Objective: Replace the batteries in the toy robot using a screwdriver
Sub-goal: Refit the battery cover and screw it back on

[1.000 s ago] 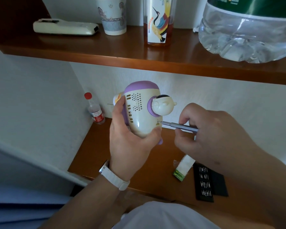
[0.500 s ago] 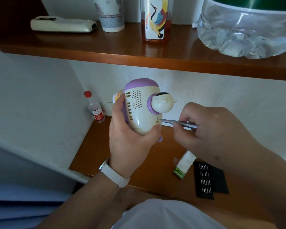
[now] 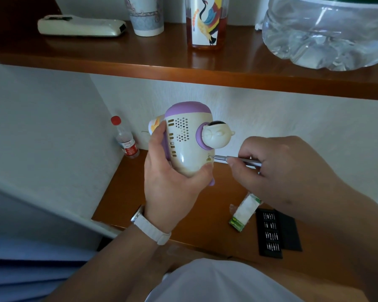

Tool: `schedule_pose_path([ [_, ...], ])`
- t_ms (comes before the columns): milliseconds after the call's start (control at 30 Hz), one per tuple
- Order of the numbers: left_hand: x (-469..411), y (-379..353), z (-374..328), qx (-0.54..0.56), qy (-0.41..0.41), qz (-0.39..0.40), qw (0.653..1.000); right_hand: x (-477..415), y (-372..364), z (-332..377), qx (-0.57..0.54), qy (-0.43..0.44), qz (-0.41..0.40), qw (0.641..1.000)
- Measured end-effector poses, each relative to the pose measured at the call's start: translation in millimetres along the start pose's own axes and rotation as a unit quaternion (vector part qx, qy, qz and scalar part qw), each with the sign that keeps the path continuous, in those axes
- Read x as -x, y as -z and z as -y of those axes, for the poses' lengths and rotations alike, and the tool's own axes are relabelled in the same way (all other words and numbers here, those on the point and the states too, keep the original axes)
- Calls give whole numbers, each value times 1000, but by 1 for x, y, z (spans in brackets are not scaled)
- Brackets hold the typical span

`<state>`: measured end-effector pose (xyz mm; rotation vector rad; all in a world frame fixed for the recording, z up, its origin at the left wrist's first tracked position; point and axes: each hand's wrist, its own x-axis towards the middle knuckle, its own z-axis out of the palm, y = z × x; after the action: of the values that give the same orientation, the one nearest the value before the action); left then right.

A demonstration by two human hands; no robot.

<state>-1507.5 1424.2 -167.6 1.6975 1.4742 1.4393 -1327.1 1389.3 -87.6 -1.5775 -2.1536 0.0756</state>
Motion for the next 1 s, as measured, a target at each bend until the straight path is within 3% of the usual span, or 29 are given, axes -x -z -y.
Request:
schedule_pose_path([
  [1000,5,0,3,11,12,13,1000,4,-4,0,23,11,41,999],
])
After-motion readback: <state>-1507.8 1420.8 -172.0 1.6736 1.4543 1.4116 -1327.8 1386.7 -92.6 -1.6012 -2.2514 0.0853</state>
